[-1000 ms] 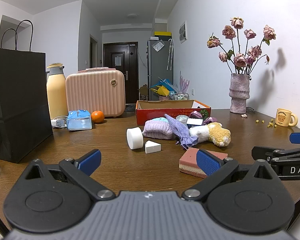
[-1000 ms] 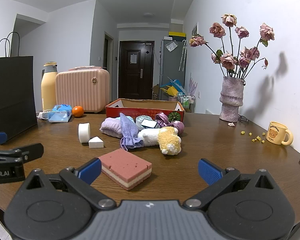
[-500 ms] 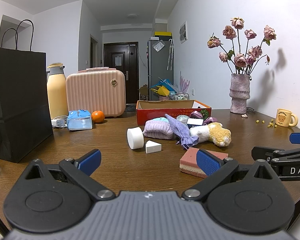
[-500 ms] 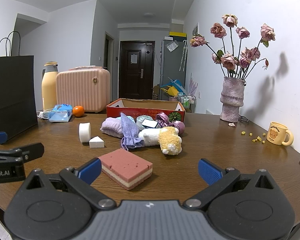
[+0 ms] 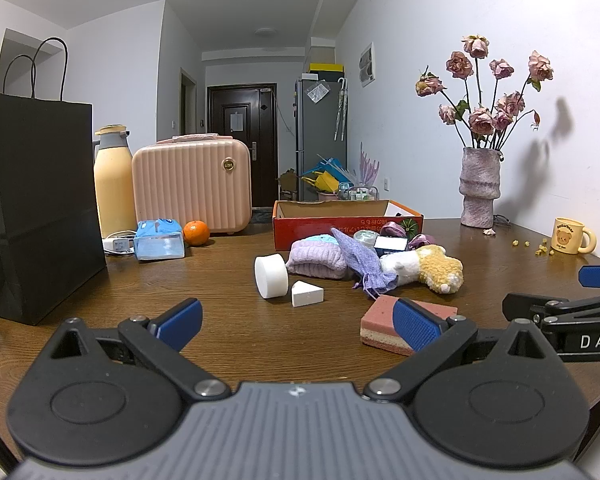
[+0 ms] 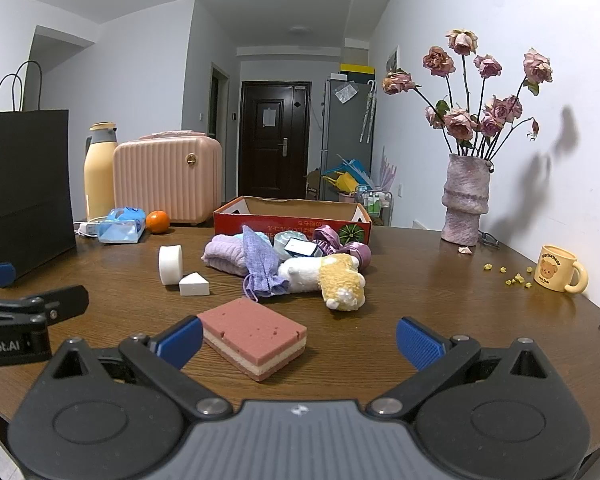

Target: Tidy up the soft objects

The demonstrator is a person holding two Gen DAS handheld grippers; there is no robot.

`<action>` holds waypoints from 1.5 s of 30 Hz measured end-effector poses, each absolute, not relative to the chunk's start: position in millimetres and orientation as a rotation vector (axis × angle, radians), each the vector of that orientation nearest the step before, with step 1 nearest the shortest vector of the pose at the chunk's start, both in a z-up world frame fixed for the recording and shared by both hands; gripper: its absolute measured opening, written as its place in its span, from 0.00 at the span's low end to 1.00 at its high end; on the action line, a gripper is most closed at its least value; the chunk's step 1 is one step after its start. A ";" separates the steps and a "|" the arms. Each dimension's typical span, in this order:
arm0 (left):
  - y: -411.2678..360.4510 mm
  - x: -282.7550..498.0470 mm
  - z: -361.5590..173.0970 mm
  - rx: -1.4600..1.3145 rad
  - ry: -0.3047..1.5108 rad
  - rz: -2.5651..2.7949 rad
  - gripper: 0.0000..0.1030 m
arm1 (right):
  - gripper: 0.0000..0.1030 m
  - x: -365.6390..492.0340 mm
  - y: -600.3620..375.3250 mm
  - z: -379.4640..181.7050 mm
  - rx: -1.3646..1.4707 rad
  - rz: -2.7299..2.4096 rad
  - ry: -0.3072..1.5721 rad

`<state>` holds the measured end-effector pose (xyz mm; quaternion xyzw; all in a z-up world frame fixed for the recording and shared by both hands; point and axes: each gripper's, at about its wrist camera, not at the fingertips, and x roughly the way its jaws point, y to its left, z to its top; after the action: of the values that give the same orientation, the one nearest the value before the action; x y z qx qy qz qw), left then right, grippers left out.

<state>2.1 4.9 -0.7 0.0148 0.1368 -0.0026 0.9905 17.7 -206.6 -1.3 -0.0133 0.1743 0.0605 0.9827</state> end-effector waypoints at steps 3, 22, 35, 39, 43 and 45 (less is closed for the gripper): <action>4.9 2.1 -0.8 0.030 0.274 -0.005 1.00 | 1.00 17.4 -207.5 -2.1 -0.027 0.122 0.351; 19.2 12.8 -6.9 0.020 0.295 0.005 1.00 | 1.00 36.2 -197.9 -6.3 -0.053 0.142 0.384; 25.7 38.3 -15.5 0.009 0.330 0.019 1.00 | 1.00 70.8 -185.4 -19.1 -0.087 0.174 0.440; 29.7 47.7 -19.2 0.007 0.342 0.024 1.00 | 1.00 86.4 -179.6 -25.4 -0.114 0.196 0.468; 32.5 57.3 -22.9 0.005 0.359 0.034 1.00 | 1.00 103.3 -172.8 -31.7 -0.148 0.212 0.493; 34.3 61.8 -24.3 0.004 0.367 0.038 1.00 | 1.00 112.4 -170.3 -34.7 -0.161 0.224 0.508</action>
<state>61.8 34.3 -24.3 0.0019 0.1825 0.0189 0.9830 112.4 -170.3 -34.7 -0.0795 0.2503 0.1106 0.9585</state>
